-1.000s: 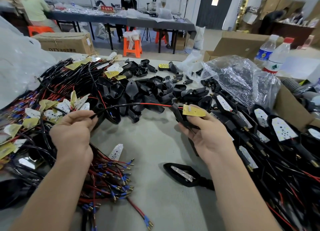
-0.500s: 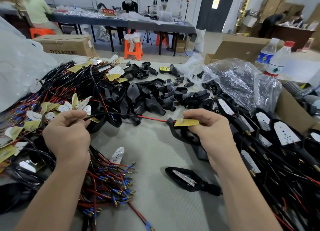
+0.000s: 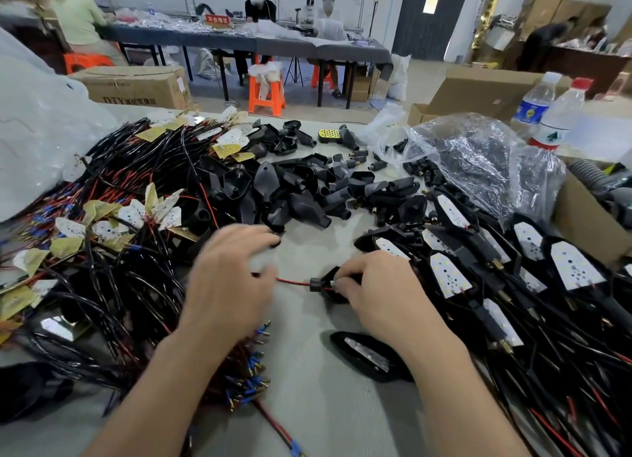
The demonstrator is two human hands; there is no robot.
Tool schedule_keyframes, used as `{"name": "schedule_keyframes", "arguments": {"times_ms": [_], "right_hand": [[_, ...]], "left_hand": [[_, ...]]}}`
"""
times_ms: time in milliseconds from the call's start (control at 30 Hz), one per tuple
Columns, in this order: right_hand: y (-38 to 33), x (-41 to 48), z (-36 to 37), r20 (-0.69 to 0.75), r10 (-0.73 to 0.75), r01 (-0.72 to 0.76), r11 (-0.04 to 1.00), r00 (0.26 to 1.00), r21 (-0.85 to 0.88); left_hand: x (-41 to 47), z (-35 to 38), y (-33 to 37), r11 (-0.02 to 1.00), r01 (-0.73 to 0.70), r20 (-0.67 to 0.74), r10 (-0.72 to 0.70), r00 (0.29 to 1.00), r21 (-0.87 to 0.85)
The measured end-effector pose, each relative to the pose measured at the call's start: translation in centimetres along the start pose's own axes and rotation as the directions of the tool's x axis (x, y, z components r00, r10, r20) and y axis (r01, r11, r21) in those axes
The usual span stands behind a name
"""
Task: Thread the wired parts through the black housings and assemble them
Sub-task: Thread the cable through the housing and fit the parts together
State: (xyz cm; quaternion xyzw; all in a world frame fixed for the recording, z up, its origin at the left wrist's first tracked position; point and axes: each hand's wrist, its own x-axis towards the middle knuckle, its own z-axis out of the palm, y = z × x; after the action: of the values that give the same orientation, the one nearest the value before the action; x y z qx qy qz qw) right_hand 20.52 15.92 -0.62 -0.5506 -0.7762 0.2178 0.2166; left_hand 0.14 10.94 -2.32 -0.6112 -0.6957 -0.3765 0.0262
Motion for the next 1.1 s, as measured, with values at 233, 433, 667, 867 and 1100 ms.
{"name": "schedule_keyframes", "arguments": {"times_ms": [233, 433, 667, 867, 1100], "right_hand": [[0.1, 0.5, 0.4, -0.097, 0.033, -0.032, 0.999, 0.995, 0.012], [-0.3, 0.6, 0.5, -0.059, -0.054, 0.047, 0.993, 0.997, -0.109], [0.2, 0.2, 0.4, 0.061, 0.039, -0.041, 0.998, 0.997, 0.037], [0.6, 0.5, 0.5, -0.007, 0.055, -0.051, 0.95, 0.998, 0.308], [-1.2, -0.2, -0.5, 0.125, 0.095, -0.156, 0.598, 0.988, 0.786]], "left_hand": [[-0.5, 2.7, 0.7, 0.987, 0.04, 0.395, 0.025, 0.918, -0.155], [-0.6, 2.8, 0.8, 0.987, 0.05, 0.415, 0.018, 0.909, -0.152], [-0.7, 2.2, 1.4, 0.988, 0.042, 0.248, -0.003, 0.969, -0.15], [0.5, 0.1, 0.6, 0.939, 0.343, -0.155, -0.337, 0.929, 0.01], [1.4, -0.3, -1.0, 0.629, 0.554, 0.146, -0.58, 0.801, -0.545]]}}
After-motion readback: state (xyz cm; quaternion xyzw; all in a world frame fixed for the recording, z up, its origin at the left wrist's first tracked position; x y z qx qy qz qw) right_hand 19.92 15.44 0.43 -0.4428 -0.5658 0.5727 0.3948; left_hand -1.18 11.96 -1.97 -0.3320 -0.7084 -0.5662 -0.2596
